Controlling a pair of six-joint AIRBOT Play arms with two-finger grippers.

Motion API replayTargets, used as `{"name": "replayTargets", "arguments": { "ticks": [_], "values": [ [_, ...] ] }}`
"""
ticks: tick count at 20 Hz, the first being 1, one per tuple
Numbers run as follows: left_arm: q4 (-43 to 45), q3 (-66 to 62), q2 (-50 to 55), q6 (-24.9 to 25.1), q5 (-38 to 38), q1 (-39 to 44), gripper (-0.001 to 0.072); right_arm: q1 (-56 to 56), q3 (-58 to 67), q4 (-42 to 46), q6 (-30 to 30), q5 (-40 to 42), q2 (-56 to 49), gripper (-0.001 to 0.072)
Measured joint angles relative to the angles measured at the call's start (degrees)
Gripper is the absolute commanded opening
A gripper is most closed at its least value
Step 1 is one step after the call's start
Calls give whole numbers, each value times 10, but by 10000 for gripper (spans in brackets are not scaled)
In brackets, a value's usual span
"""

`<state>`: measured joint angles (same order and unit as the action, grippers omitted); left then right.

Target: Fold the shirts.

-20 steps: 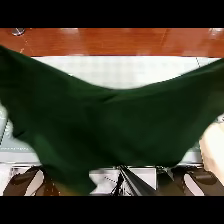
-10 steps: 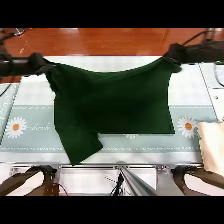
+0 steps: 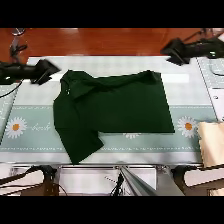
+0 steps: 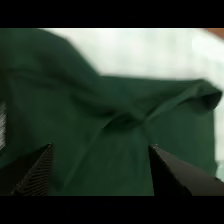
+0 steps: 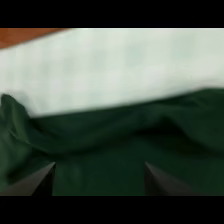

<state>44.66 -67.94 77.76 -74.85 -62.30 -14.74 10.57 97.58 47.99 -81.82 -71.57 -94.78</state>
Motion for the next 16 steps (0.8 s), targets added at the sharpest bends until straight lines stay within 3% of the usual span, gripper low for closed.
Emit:
{"name": "replayTargets", "arguments": {
  "ticks": [3, 6, 11, 16],
  "values": [
    [86, 47, -7, -5, -124, -92, 705, 75, -56, 102, 11, -99, 53, 618],
    [122, 158, -40, -2, -160, -170, 704, 141, -209, 139, 1, -77, 155, 617],
    [94, 328, -76, 43, -127, -219, 705, 186, -506, 90, 37, 1, 346, 617],
    [-5, 389, -79, 124, -89, -210, 703, 195, -645, 50, 66, 19, 446, 617]
  ]
}}
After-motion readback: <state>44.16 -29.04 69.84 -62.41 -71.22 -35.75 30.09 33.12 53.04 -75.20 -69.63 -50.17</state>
